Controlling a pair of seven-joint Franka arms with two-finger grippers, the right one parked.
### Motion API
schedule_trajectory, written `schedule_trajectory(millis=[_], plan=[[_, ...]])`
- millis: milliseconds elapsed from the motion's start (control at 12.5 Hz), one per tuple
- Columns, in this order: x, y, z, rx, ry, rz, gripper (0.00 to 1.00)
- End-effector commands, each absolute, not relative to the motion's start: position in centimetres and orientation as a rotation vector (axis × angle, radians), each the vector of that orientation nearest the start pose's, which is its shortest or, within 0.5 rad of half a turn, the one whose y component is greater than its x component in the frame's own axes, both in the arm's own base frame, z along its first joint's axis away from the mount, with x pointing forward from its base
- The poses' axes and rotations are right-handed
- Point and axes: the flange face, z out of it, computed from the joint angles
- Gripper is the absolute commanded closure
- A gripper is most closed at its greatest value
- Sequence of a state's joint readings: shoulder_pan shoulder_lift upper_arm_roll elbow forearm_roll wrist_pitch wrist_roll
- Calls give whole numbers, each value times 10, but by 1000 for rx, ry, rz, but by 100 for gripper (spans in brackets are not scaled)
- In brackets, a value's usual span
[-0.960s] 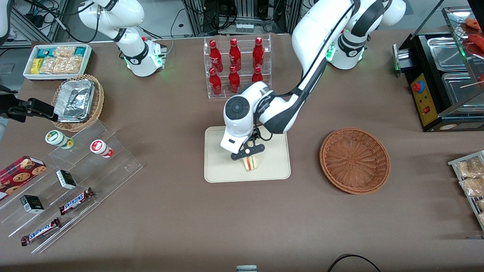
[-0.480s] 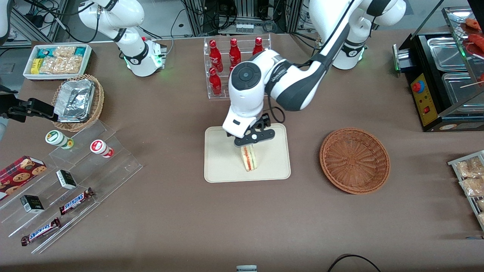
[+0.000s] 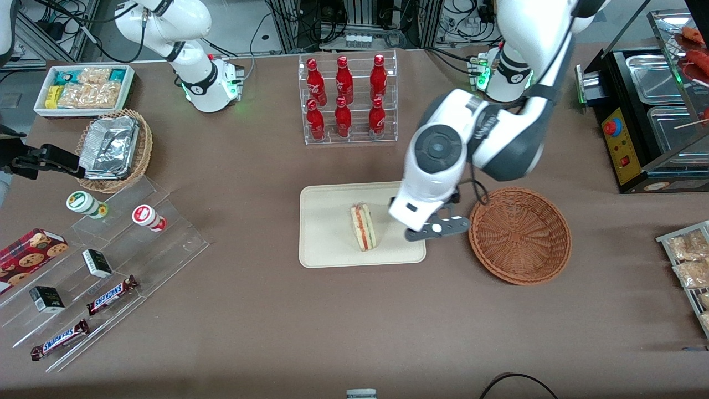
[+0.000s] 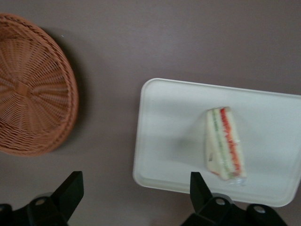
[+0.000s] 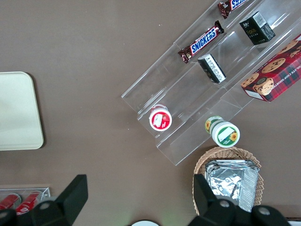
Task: Place sandwich from basket to tray
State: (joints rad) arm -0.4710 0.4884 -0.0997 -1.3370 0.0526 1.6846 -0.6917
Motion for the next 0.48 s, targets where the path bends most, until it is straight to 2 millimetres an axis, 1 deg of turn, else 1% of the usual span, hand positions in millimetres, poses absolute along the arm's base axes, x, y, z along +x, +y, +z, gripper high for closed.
schedule_trajectory(millis=[0,80,240,320,400], plan=[[575,-285,462,-3054,-29,204,0],[574,-262,466,-3053,1,213,0],[568,-218,475,-3055,132,229,0],[565,-199,481,-3060,174,230,0],[561,-187,488,-3077,199,231,0]])
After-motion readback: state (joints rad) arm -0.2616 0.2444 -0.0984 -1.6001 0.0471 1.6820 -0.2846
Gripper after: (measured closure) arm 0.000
